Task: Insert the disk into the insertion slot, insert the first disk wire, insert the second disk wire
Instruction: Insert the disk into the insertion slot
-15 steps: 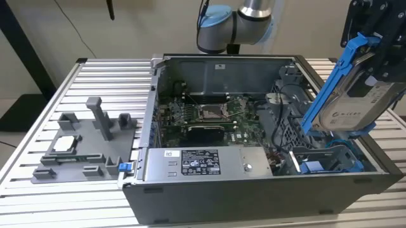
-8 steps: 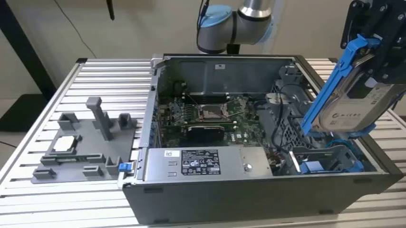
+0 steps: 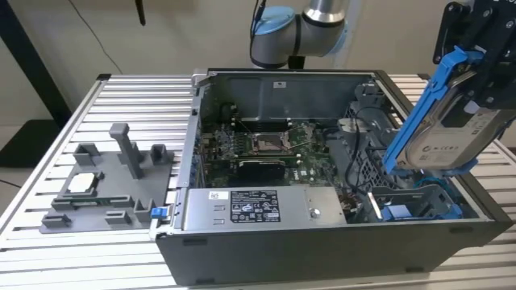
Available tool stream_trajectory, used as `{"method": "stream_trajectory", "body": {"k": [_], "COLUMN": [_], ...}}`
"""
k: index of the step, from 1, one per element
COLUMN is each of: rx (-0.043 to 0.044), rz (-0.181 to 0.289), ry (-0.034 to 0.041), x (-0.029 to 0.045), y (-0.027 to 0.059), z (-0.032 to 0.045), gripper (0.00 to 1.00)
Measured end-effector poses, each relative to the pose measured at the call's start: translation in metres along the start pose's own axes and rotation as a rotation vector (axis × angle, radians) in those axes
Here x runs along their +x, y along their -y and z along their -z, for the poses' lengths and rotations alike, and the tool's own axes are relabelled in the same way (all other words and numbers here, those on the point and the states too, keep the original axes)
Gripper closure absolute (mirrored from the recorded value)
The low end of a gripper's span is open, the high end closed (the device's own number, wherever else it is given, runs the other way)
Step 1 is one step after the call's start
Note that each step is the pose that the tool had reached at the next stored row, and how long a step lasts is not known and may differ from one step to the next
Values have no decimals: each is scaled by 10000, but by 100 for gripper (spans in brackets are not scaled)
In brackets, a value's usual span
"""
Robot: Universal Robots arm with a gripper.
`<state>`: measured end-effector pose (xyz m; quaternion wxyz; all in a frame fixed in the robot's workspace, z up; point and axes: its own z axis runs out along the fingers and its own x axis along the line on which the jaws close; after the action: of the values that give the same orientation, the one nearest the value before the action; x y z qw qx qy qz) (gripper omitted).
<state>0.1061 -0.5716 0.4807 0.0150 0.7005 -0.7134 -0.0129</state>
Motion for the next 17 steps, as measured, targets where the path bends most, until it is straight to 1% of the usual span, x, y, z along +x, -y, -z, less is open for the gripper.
{"method": "stream_trajectory", "body": {"k": [6,11,14,17], "rx": [-1,-2,-1,-2], "rz": [0,0,0,0], "ry": [0,-2,1,-1], "x": [14,33,60,73], "y": [1,4,8,14], "z": [-11,-41,-74,-122], "gripper": [100,100,100,100]}}
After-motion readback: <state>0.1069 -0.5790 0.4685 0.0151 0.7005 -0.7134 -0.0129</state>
